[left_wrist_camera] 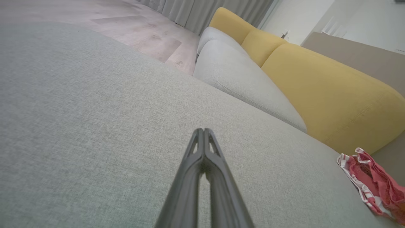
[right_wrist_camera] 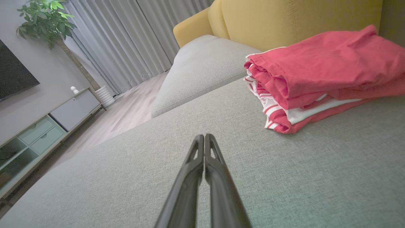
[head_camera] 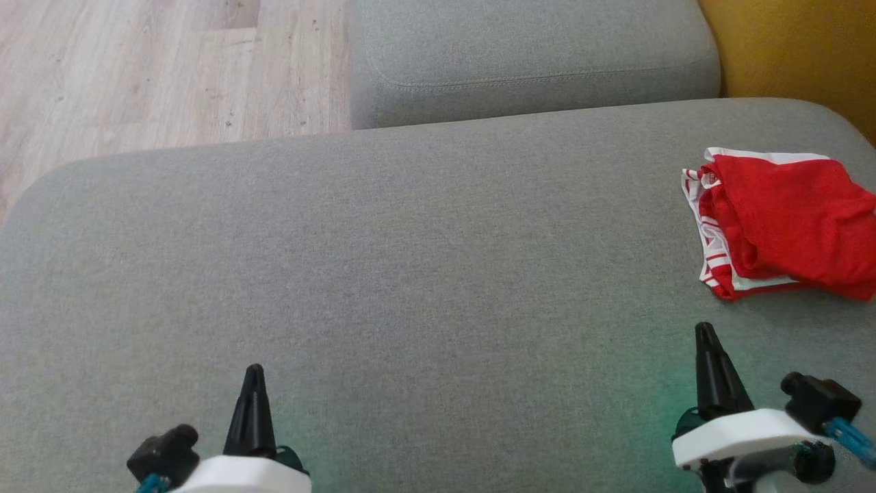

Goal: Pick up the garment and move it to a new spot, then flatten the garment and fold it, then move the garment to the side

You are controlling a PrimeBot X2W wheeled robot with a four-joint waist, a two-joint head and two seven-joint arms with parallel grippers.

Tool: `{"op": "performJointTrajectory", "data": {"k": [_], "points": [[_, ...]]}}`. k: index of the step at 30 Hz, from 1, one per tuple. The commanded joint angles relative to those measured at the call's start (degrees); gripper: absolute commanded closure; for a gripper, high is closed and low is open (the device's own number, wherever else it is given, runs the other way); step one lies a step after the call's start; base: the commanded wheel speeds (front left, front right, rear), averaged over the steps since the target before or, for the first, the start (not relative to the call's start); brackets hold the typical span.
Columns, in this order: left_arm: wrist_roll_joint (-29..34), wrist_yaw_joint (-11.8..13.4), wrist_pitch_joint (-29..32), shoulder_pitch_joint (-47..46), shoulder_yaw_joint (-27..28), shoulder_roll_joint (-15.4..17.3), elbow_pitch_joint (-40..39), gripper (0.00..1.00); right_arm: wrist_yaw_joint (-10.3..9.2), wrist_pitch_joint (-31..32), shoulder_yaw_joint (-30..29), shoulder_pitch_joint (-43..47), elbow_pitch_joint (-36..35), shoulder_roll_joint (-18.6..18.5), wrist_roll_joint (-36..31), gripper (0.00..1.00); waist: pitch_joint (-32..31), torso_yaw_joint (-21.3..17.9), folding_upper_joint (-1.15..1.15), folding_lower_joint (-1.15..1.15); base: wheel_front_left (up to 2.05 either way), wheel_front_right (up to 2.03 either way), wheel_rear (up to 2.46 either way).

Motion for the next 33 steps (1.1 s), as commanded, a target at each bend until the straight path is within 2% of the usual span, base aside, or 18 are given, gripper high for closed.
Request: {"op": "performJointTrajectory", "data": {"k": [1, 33], "points": [[-1.53, -0.42, 0.37, -3.19, 1.47, 0.21, -1.91, 1.0, -0.01, 0.33, -0.14, -3.14, -2.1, -0.44, 1.91, 1.0, 0.02, 0.01, 0.0, 0.0, 0.0, 0.0, 0.0], [-19.89, -1.95, 5.48, -4.85, 6.23, 0.38, -2.71, 1.0, -0.02, 5.39, -2.32, -4.53, -3.13, -0.65, 23.41, 1.0, 0.38, 0.13, 0.0, 0.0, 0.0, 0.0, 0.0]]}}
